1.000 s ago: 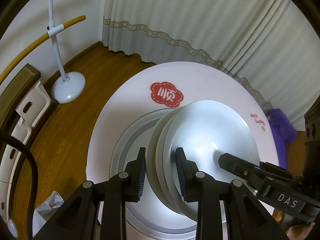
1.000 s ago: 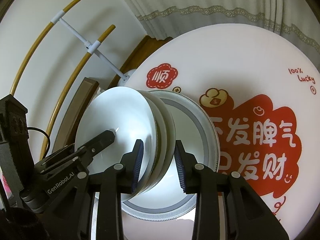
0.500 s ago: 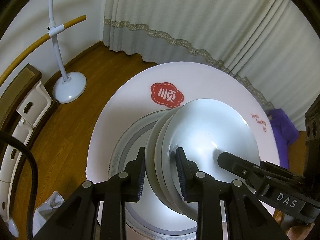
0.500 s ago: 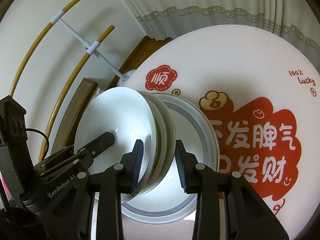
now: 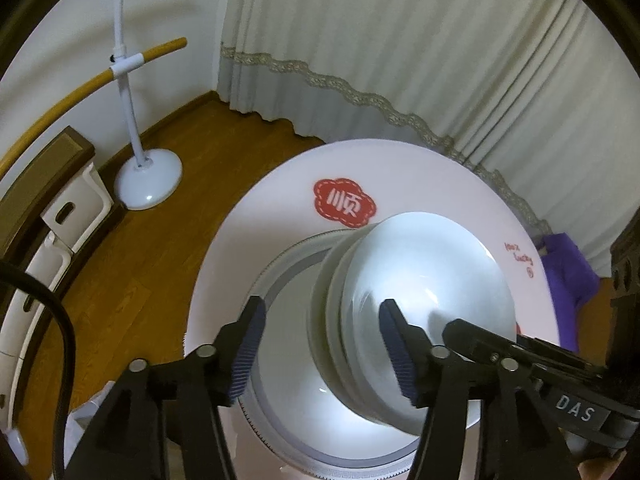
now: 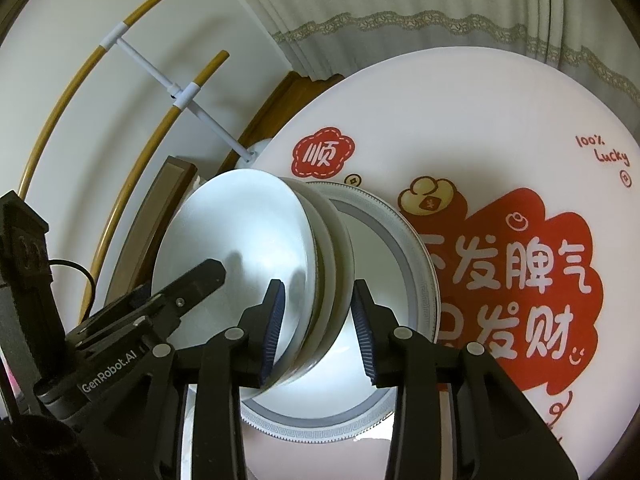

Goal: Organize plates and bowls

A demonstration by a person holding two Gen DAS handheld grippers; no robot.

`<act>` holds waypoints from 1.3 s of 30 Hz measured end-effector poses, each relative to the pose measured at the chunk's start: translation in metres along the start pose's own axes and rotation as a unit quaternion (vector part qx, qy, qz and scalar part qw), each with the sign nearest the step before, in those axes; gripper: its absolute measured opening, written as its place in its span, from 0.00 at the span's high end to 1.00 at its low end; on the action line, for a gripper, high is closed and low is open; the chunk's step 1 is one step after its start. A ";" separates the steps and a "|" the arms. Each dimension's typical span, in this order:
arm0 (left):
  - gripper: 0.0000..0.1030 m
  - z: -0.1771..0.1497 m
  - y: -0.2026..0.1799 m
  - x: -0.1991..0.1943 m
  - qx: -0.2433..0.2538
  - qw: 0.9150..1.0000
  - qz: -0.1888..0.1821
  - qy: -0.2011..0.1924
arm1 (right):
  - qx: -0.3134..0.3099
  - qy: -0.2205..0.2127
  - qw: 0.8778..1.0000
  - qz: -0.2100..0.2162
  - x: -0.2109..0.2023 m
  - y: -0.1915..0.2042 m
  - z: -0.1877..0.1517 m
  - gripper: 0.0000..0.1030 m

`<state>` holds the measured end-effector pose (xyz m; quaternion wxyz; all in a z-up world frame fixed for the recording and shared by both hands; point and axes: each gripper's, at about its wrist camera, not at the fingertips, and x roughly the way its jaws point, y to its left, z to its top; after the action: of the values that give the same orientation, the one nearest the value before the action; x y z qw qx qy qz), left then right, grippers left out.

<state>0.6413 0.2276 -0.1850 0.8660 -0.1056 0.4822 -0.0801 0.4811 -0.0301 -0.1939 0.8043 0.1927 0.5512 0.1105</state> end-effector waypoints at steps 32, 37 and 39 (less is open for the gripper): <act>0.06 -0.166 -0.043 -0.140 0.038 0.976 0.087 -0.197 | -0.061 -0.127 0.990 -0.016 -0.124 0.001 -0.101 0.06; 0.01 -0.206 -0.062 -0.166 0.038 0.970 0.079 -0.227 | -0.070 -0.147 0.987 -0.012 -0.142 -0.005 -0.127 0.02; 0.01 -0.226 -0.069 -0.179 0.038 0.965 0.082 -0.247 | -0.078 -0.161 0.984 -0.017 -0.151 -0.007 -0.140 0.00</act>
<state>0.3527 0.1807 -0.1361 0.9652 -0.0492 0.2570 0.0012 0.2956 -0.0687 -0.1139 0.8970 0.1353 0.4072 0.1064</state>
